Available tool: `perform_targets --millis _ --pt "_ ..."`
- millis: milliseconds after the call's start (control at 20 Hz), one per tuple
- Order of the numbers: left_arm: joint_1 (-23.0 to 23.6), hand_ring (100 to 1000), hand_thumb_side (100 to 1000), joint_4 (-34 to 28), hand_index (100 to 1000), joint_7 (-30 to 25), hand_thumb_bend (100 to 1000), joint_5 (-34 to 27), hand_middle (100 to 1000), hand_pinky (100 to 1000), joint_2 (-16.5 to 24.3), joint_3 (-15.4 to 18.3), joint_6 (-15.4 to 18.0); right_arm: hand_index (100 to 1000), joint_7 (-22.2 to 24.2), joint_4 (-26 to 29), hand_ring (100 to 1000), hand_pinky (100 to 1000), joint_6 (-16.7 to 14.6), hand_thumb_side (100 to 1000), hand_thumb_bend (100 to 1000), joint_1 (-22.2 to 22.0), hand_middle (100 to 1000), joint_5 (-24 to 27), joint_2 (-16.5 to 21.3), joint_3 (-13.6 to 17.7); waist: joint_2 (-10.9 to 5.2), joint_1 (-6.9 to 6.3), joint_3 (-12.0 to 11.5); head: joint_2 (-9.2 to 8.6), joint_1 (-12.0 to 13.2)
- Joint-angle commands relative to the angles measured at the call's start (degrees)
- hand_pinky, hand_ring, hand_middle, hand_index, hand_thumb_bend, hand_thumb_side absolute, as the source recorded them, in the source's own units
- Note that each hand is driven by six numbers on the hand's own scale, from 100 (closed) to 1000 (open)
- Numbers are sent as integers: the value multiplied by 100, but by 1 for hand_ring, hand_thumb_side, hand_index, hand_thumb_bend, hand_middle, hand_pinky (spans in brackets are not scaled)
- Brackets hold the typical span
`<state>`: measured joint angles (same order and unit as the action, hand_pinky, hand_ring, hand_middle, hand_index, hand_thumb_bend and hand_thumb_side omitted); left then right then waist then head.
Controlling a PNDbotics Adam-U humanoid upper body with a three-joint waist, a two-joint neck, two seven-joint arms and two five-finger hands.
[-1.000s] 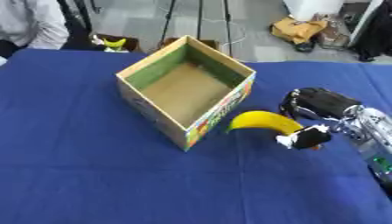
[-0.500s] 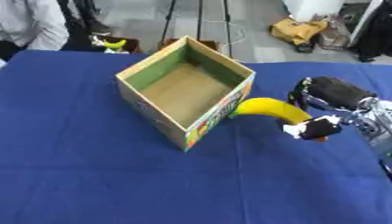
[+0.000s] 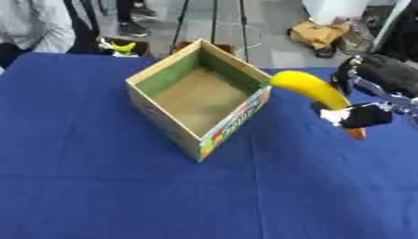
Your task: Pick up objects on the table and place them in the box.
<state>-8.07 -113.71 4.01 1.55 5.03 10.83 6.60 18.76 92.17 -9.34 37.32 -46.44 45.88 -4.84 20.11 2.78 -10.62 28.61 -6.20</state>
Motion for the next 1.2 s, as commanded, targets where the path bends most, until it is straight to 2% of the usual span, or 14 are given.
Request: perform_targets --millis 50,700,900,1050,1100,1200 --pt "-29 315 1000 -88 475 -2 100 23 409 247 99 39 -4 478 -7 189 645 637 54 654 100 124 339 201 333 126 -137 3 -9 -22 8" --pt "-54 313 1000 -88 473 -57 100 44 408 247 129 3 0 471 -106 -113 643 633 159 648 100 603 332 451 569 114 -90 126 -211 -110 -105" --pt "-70 312 1000 -88 472 -74 100 59 408 248 134 -6 8 470 -168 -210 641 632 189 578 100 785 329 486 571 105 -55 174 -292 -163 -157" --pt "-73 312 1000 -88 472 -82 100 67 408 248 134 -9 10 470 -203 -256 641 632 207 578 100 845 329 501 574 93 -45 187 -316 -177 -171" --pt "-72 312 1000 -88 472 -83 100 69 408 248 134 -9 10 468 -211 -263 638 631 210 513 100 855 324 503 574 94 -42 191 -323 -181 -176" --pt "-80 311 1000 -88 472 -95 100 80 408 248 132 -15 14 465 -243 -328 636 631 264 506 100 980 321 527 569 112 -6 236 -423 -230 -246"
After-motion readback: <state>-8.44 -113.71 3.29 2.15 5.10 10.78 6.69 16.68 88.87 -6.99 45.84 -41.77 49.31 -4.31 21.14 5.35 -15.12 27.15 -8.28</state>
